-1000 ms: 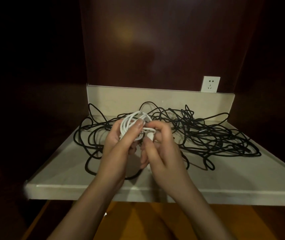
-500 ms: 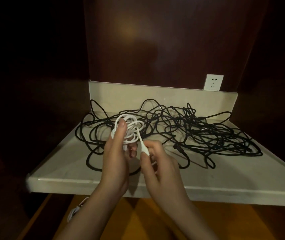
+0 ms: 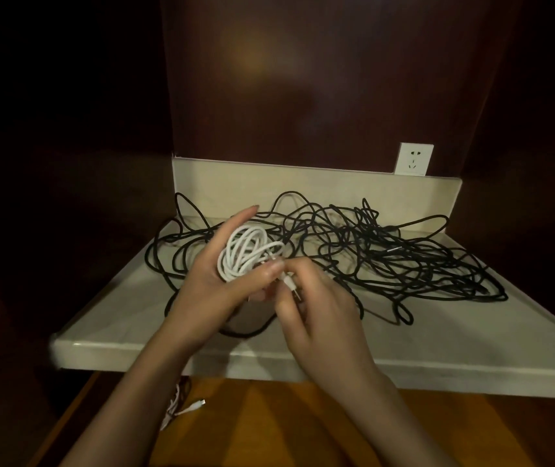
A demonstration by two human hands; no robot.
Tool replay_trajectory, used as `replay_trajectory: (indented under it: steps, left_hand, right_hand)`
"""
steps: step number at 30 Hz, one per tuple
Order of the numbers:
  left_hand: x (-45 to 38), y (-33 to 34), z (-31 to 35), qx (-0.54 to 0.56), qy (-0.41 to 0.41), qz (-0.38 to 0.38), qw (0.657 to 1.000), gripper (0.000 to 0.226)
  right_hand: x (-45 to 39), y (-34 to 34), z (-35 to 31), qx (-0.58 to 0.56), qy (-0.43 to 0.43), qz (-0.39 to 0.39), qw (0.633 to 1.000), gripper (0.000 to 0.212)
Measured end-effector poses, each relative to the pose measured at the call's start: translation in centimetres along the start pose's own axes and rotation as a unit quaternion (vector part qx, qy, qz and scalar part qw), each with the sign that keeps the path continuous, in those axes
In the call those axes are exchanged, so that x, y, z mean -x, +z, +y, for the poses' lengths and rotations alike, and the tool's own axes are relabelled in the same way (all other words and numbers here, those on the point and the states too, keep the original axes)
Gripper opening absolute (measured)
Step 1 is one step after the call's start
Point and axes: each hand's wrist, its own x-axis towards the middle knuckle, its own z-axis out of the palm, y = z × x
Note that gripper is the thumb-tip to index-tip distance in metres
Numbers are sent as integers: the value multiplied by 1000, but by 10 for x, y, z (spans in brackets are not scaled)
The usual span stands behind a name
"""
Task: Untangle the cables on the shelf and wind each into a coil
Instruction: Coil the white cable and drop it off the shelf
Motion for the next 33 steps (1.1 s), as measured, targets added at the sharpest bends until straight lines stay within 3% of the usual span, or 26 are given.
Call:
replay_trajectory:
  steps: [5,8,11,14,21,25,30,33]
  left_hand:
    - [-7,-16,5,-30,-3,-121,992,57]
    - [-7,-6,7,-98,53,-101,989,52]
    - [-10,1,3,-191,139,-32,971,41]
    - [-11,4,-3,-182,159,-13,970,36]
    - [-9,12,-5,-22,95,41,994,20]
    - [-9,17,-5,16,40,50,998,25]
    - [-12,21,0,142,-42,95,984,29]
    - [-10,25,6,231,-64,84,967,18]
  right_hand:
    - [-3,-8,4,-34,14,-6,999,19]
    - [-2,-9,3,-71,26,-6,997,14]
    - [-2,-9,0,-102,39,-3,994,10]
    - [-2,-10,-2,-130,53,7,990,12]
    - [5,-7,-2,-148,75,4,986,18]
    - [7,3,-2,-166,89,12,982,13]
    - [18,14,-9,-209,83,24,974,16]
    - [21,15,-8,-202,69,42,976,19]
